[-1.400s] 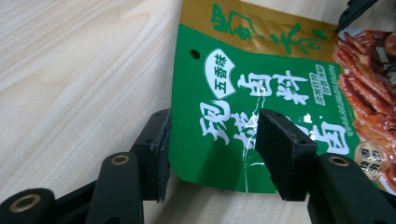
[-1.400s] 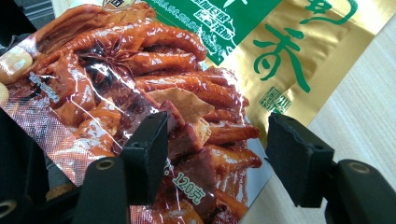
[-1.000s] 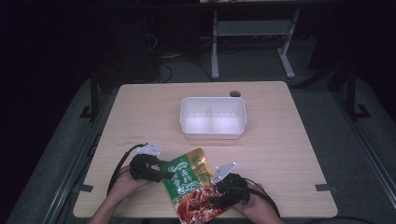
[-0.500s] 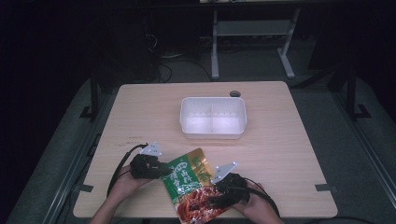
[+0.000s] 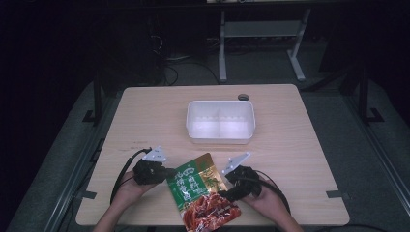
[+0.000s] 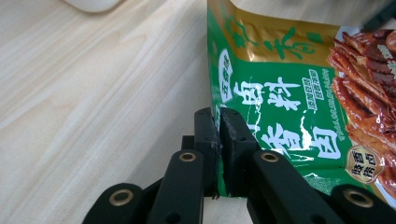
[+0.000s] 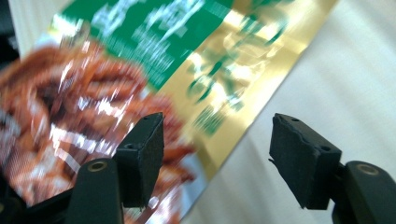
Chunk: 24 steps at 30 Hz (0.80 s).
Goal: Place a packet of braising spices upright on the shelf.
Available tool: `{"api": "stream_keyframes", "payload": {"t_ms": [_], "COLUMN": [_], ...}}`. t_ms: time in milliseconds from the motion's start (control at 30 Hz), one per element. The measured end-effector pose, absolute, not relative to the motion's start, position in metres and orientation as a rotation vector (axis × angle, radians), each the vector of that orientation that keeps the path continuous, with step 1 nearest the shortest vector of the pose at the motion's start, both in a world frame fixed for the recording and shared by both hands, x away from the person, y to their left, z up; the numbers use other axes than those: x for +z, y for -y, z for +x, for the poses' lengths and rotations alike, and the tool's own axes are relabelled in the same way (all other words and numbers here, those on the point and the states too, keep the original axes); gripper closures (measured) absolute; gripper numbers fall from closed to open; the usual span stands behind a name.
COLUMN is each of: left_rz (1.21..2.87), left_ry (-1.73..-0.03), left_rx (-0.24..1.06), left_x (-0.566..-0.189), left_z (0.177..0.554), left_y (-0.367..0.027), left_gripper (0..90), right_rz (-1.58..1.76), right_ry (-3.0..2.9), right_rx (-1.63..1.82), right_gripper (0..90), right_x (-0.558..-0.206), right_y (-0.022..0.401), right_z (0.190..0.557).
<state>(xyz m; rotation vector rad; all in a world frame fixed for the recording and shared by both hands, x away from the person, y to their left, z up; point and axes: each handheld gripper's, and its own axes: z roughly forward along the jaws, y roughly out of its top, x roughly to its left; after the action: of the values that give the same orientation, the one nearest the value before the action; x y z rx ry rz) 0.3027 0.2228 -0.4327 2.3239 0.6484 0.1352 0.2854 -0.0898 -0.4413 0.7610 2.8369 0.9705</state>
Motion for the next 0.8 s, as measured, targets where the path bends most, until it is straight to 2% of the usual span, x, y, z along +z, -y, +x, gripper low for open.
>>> {"api": "stream_keyframes", "payload": {"t_ms": [67, 300, 800], "left_rz": [2.312, 2.309, 2.244], "left_ry": [-0.645, -0.602, -0.548], "left_rx": [0.142, 0.185, 0.236], "left_x": [-0.431, -0.423, -0.404], "left_z": [0.302, 0.296, 0.289], "left_y": [-0.223, -0.219, -0.22], "left_gripper": [87.8, 90.0, 90.0], "right_rz": [0.802, 0.813, 0.746], "right_ry": [-2.842, -2.875, -3.015], "right_rx": [0.976, 0.911, 0.936], "right_gripper": [31.9, 30.6, 31.9], "right_x": [-0.435, -0.427, -0.43], "right_y": [0.087, 0.076, 0.047], "right_z": [0.304, 0.335, 0.369]}}
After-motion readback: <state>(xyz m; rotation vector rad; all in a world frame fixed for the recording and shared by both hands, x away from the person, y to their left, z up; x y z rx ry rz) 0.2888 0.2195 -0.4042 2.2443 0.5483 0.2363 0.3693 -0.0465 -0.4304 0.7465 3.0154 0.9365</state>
